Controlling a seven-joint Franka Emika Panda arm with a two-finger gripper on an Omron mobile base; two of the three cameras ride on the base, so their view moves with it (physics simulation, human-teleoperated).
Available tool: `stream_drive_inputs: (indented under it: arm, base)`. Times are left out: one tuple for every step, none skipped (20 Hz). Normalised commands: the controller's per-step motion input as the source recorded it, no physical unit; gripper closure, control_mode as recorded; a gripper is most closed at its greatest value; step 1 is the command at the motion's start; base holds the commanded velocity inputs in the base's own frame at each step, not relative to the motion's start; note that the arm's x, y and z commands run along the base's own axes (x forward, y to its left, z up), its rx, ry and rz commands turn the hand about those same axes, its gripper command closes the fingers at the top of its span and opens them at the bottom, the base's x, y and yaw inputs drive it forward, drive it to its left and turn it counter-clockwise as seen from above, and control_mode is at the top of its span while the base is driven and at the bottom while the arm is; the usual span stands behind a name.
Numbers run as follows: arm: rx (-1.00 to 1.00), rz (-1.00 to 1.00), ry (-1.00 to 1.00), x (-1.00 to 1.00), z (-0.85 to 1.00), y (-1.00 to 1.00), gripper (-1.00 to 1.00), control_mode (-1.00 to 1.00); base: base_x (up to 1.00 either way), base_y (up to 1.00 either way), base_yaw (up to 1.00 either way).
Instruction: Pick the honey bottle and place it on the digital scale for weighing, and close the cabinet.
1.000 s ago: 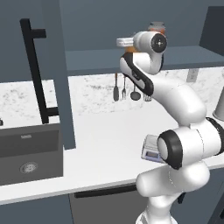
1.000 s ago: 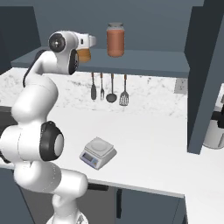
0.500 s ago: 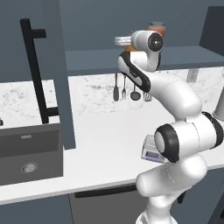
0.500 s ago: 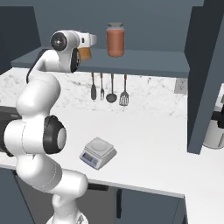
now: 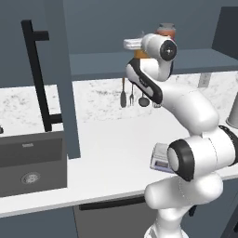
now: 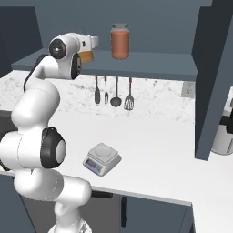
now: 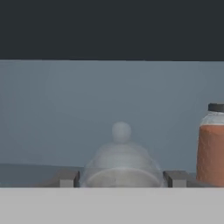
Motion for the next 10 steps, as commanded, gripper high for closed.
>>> stream_drive_inputs:
  arm:
    - [0.05, 0.0, -0.23, -0.75, 0.0, 0.0, 1.0, -1.0]
    - [0.05, 0.0, -0.24, -0.74, 0.0, 0.0, 1.0, -1.0]
    - [0.05, 0.0, -0.26, -0.79, 0.0, 0.0, 1.0, -1.0]
    - [0.05, 0.0, -0.24, -0.7, 0.0, 0.0, 1.0, -1.0]
    - [0.03, 0.0, -0.23, -0.51, 0.0, 0.0, 1.0, -1.0]
    - [0.0, 0.0, -0.19, -0.46, 0.0, 0.0, 1.0, -1.0]
    - [0.0, 0.0, -0.17, -0.46, 0.0, 0.0, 1.0, -1.0]
    - [0.0, 0.0, -0.15, -0.55, 0.0, 0.0, 1.0, -1.0]
    - [0.0, 0.0, -0.15, -0.63, 0.0, 0.0, 1.0, -1.0]
    - [0.0, 0.0, -0.11, -0.66, 0.0, 0.0, 1.0, -1.0]
  base:
    - [0.0, 0.0, 0.0]
    - [0.0, 0.0, 0.0]
    - [0.0, 0.0, 0.0]
    - [0.0, 0.0, 0.0]
    - [0.0, 0.0, 0.0]
    - [0.0, 0.0, 0.0]
    - [0.0, 0.0, 0.0]
    - [0.0, 0.0, 0.0]
    - [0.0, 0.0, 0.0]
    - [0.0, 0.0, 0.0]
